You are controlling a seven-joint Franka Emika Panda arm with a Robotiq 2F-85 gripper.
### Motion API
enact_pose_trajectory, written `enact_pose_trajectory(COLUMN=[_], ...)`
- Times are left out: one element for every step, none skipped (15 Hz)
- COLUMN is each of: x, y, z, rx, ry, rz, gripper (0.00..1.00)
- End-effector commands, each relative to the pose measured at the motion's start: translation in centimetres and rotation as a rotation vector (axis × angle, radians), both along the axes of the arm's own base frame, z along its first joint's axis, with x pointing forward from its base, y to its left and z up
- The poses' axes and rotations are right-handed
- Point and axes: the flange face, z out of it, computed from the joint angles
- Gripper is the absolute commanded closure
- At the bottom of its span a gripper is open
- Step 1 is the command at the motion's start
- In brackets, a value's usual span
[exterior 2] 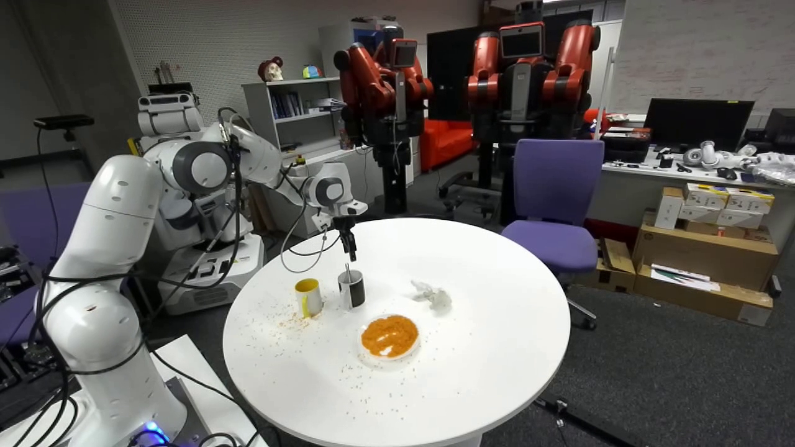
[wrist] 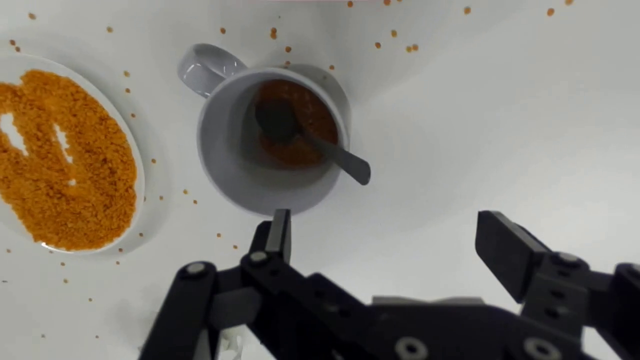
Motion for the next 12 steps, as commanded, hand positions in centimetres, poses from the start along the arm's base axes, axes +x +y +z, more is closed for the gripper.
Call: enact_pose_trajectory(x=[-0.3, -0.5, -0.6, -0.6, -0.6, -0.5, -0.4, -0.4, -0.3, -0.2, -0.2, -0.1], y=[0.4, 0.4, 0.4, 0.4, 0.3, 0.2, 0.2, 0.0, -0.1, -0.3, -0.3, -0.2], z=[0.1, 0.0, -0.1, -0.1, -0.1, -0.1, -0.1, -0.2, -0.3, -0.5, -0.7, -1.1], rx=[-0.003, -0.013, -0.017, -0.025, -0.032, -0.048, -0.054, -0.062, -0.067, -0.074, -0.084, -0.094], ry=[0.08, 0.098, 0.114, 0.117, 0.118, 0.119, 0.123, 0.126, 0.131, 0.138, 0.146, 0.156], rz=[-0.005, -0.006, -0.008, -0.015, -0.024, -0.032, -0.04, -0.051, -0.068, -0.082, -0.094, -0.1], gripper=[0.0, 0.0, 0.0, 0.0, 0.0, 0.0, 0.0, 0.0, 0.0, 0.0, 0.0, 0.0])
